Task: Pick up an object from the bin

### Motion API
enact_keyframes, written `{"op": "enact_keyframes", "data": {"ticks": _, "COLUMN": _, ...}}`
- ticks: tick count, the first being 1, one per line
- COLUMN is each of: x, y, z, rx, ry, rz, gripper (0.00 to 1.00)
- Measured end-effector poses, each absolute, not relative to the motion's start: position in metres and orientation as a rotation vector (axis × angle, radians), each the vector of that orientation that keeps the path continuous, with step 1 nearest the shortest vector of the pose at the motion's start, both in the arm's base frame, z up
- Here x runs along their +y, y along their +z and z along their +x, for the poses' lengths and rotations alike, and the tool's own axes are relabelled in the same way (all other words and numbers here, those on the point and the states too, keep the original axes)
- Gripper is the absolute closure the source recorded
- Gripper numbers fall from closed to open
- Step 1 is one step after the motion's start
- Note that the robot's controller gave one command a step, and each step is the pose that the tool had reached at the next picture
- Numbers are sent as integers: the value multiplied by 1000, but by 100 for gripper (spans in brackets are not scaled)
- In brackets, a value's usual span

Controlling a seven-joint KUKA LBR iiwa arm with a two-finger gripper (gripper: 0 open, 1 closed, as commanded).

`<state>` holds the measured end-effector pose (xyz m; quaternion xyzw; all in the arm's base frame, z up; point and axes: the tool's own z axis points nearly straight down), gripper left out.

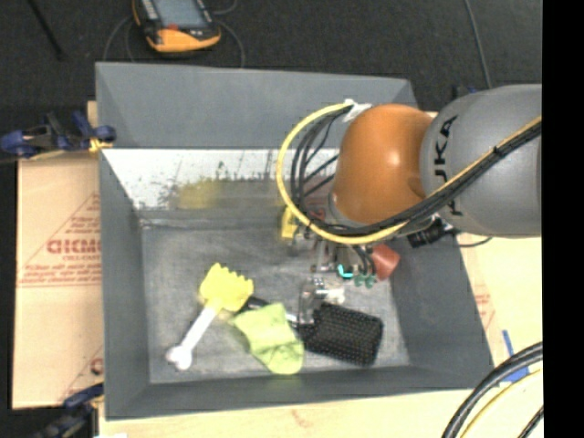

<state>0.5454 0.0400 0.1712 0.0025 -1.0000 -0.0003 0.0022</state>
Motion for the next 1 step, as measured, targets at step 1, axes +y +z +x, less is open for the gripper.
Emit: {"op": "enact_keyframes", "data": {"ticks": 1, "x": 40, "y": 175, "z": 546, "rx": -3143, "ry": -1, "rz": 7, "gripper": 0}}
